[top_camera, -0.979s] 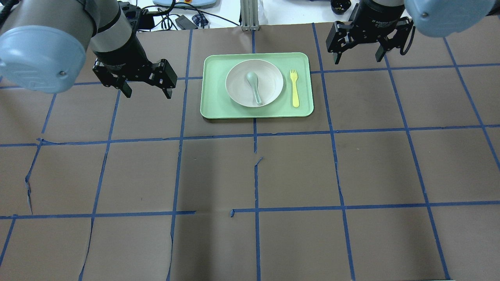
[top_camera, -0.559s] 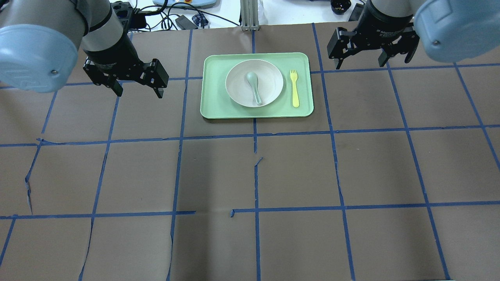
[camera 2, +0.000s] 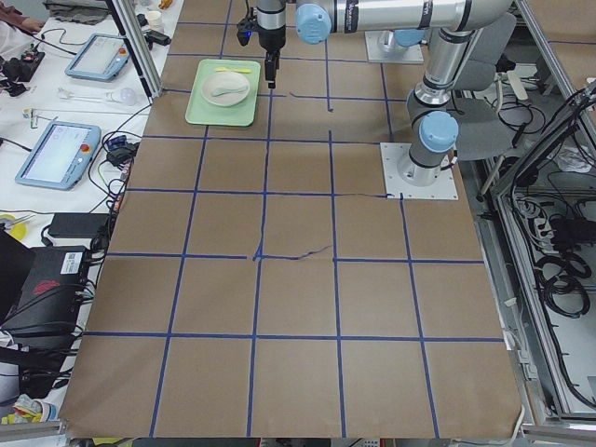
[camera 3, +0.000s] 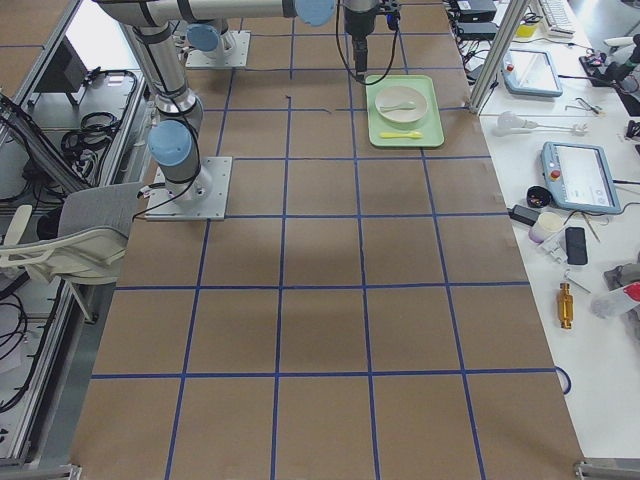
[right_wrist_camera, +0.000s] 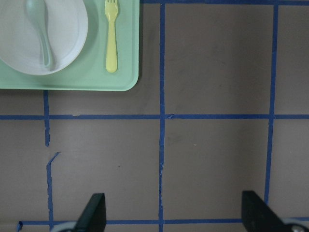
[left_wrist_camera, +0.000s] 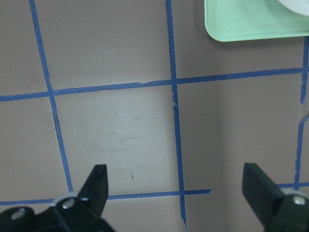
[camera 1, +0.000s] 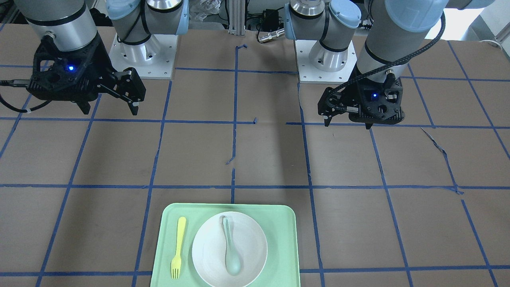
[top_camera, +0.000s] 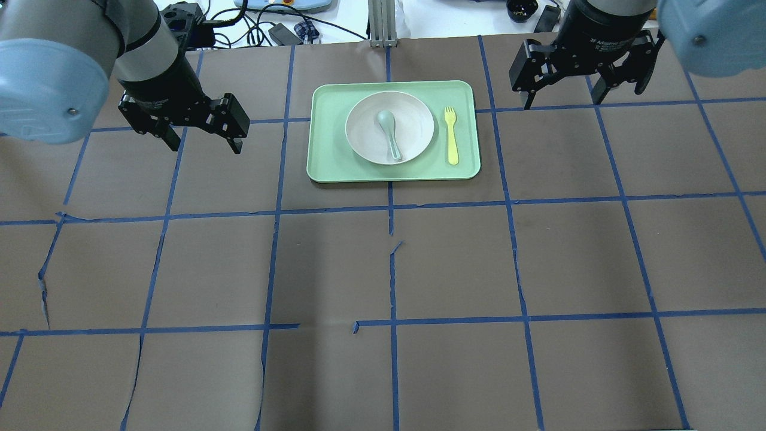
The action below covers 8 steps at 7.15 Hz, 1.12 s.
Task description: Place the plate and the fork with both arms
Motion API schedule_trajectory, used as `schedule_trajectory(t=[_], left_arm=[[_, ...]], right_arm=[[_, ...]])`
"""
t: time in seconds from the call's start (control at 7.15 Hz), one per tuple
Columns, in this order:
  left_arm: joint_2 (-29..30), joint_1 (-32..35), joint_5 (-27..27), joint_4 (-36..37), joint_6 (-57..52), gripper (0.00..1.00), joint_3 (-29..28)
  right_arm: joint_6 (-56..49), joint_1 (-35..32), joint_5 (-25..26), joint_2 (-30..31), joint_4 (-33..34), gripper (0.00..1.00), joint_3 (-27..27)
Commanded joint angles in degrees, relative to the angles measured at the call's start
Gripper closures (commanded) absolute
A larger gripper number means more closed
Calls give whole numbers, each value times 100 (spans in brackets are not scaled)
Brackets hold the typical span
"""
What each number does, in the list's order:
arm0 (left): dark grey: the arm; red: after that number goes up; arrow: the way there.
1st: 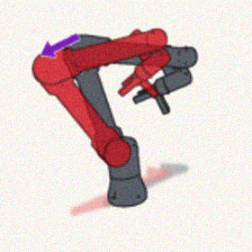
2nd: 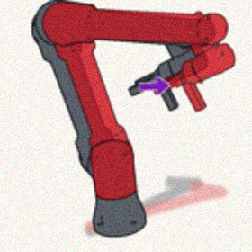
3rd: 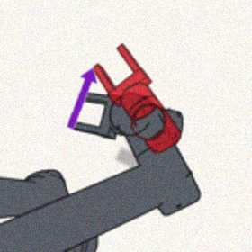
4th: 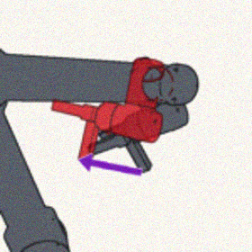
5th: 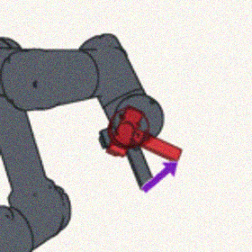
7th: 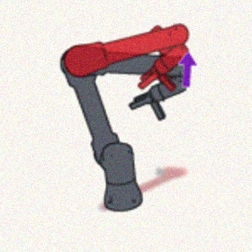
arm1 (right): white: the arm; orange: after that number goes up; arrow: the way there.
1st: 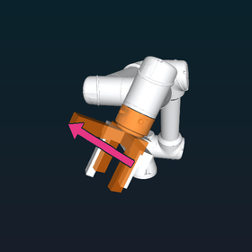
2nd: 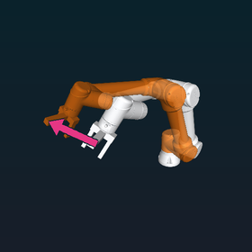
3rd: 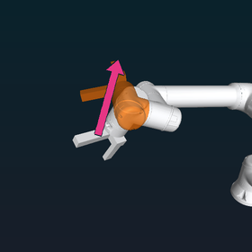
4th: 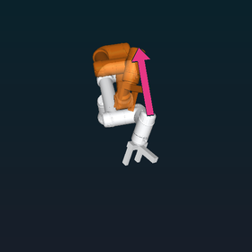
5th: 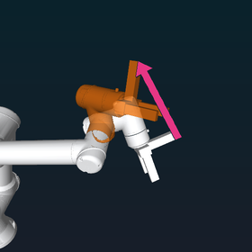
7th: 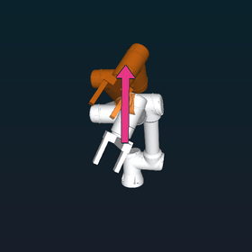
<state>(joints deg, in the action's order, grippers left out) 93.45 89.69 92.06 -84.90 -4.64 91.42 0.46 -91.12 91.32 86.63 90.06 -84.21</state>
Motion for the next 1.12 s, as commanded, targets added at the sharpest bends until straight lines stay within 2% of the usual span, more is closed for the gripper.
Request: schedule_trajectory(t=[0.0, 0.98], left_arm=[[-2, 13, -4, 43, -1, 0, 68], [-11, 31, -22, 70, -1, 0, 130]], right_arm=[[42, -2, 9, -41, -155, 0, 80], [42, -2, 9, -67, -67, 0, 45]])
